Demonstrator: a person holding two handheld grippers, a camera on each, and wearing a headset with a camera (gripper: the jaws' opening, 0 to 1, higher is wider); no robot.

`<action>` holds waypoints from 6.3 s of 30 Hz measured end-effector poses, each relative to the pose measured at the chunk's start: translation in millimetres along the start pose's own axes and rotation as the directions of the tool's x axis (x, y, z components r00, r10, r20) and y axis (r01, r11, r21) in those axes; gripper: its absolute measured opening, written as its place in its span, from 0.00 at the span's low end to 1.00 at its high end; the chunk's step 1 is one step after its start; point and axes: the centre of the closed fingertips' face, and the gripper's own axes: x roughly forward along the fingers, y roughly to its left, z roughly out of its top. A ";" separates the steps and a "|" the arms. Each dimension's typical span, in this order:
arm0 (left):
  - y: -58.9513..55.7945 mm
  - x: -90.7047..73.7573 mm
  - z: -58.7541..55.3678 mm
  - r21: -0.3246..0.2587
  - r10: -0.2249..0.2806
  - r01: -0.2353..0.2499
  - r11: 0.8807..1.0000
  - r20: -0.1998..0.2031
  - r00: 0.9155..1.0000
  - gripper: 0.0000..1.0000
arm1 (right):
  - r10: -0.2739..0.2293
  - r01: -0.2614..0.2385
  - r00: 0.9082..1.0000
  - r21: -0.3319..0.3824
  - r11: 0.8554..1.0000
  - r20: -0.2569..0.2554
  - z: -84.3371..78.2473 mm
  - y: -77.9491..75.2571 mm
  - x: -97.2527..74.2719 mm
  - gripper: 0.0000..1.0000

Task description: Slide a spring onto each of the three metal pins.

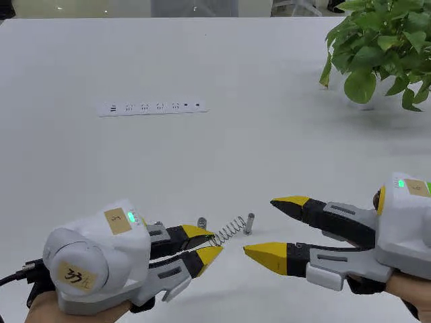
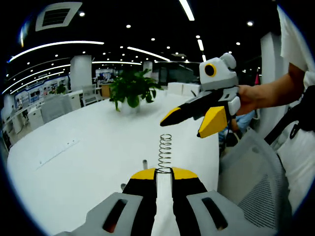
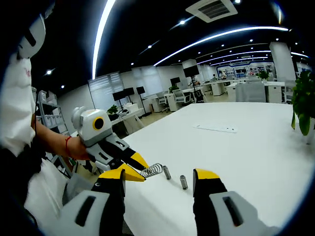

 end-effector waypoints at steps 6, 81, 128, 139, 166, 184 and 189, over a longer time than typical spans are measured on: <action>-1.0 -4.3 14.2 -0.013 0.016 -0.016 1.000 0.061 0.998 0.10 | -0.036 0.035 0.999 0.024 0.999 0.032 9.5 -1.0 2.5 0.41; -17.0 0.5 14.3 0.017 -0.003 0.002 1.000 0.067 0.998 0.11 | 0.046 -0.061 0.994 -0.145 0.988 -0.102 10.9 35.1 22.0 0.12; -25.8 3.1 10.3 0.028 -0.042 0.040 0.999 0.055 0.998 0.10 | 0.151 -0.507 0.763 -0.436 0.743 -0.629 -0.7 44.9 8.7 0.47; -26.3 5.1 4.6 0.034 -0.056 0.055 0.998 0.046 0.997 0.10 | 0.139 -0.660 0.618 -0.415 0.626 -0.774 -12.4 47.7 13.5 0.33; -23.2 7.5 4.3 0.025 -0.064 0.062 0.998 0.065 0.996 0.10 | 0.099 -0.758 0.503 -0.384 0.527 -0.859 -28.5 42.2 22.9 0.12; -27.2 7.2 -0.3 0.025 -0.079 0.077 0.997 0.059 0.995 0.11 | 0.105 -0.739 0.515 -0.379 0.557 -0.850 -32.8 45.3 22.1 0.12; -23.3 3.1 -2.6 0.023 -0.062 0.061 0.998 0.054 0.997 0.15 | 0.109 -0.720 0.534 -0.383 0.579 -0.838 -28.5 44.4 23.0 0.12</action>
